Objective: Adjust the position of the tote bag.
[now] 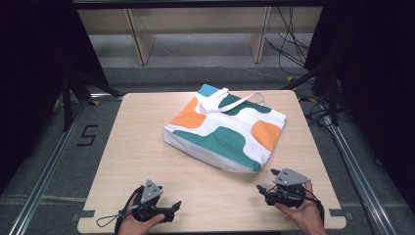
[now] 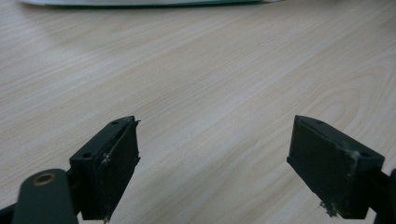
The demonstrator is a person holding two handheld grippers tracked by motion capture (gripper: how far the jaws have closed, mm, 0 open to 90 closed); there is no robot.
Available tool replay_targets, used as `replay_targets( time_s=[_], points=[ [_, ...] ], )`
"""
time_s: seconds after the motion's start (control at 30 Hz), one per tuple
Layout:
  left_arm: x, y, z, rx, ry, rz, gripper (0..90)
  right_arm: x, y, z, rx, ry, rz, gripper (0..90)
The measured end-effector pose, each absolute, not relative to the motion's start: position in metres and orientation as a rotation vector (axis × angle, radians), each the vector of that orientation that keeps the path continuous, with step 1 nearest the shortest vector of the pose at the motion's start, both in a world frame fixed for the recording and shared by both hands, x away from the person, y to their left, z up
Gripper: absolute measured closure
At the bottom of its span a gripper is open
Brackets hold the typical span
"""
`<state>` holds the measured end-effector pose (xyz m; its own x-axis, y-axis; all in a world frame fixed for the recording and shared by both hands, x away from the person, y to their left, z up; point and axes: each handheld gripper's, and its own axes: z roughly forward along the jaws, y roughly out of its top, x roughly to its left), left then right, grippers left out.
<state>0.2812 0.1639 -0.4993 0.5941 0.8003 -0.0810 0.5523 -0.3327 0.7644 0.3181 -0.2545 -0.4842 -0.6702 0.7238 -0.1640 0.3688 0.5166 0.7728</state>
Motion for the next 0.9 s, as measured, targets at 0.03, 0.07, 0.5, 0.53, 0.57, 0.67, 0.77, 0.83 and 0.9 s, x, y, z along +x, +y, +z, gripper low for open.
replay_targets(
  time_s=[0.03, 0.07, 0.5, 0.53, 0.57, 0.67, 0.77, 0.83, 0.9],
  points=[
    [0.281, 0.164, -0.499, 2.037, 1.065, 0.403, 15.3, 0.319, -0.255, -0.484, 0.884, 2.287, 1.012, 26.4],
    [0.281, 0.165, -0.499, 2.032, 1.070, 0.394, 15.1, 0.319, -0.254, -0.484, 0.894, 2.288, 1.022, 26.4],
    [0.283, 0.168, -0.497, 2.048, 1.065, 0.428, 15.0, 0.342, -0.239, -0.482, 0.811, 2.295, 1.022, 26.6],
    [0.283, 0.168, -0.497, 2.049, 1.054, 0.435, 15.0, 0.343, -0.237, -0.481, 0.803, 2.288, 1.019, 26.6],
    [0.283, 0.167, -0.497, 2.042, 1.069, 0.436, 15.0, 0.346, -0.235, -0.481, 0.793, 2.285, 1.023, 26.7],
    [0.283, 0.167, -0.498, 2.036, 1.074, 0.436, 15.1, 0.354, -0.231, -0.481, 0.779, 2.288, 1.009, 29.7],
    [0.283, 0.169, -0.497, 2.067, 1.061, 0.441, 15.3, 0.363, -0.227, -0.483, 0.768, 2.290, 0.972, 30.2],
    [0.284, 0.170, -0.497, 2.089, 1.049, 0.443, 15.6, 0.367, -0.224, -0.484, 0.713, 2.313, 0.965, 37.2],
    [0.284, 0.168, -0.498, 2.073, 1.053, 0.440, 16.2, 0.369, -0.220, -0.486, 0.681, 2.329, 0.951, 48.0]
  ],
)
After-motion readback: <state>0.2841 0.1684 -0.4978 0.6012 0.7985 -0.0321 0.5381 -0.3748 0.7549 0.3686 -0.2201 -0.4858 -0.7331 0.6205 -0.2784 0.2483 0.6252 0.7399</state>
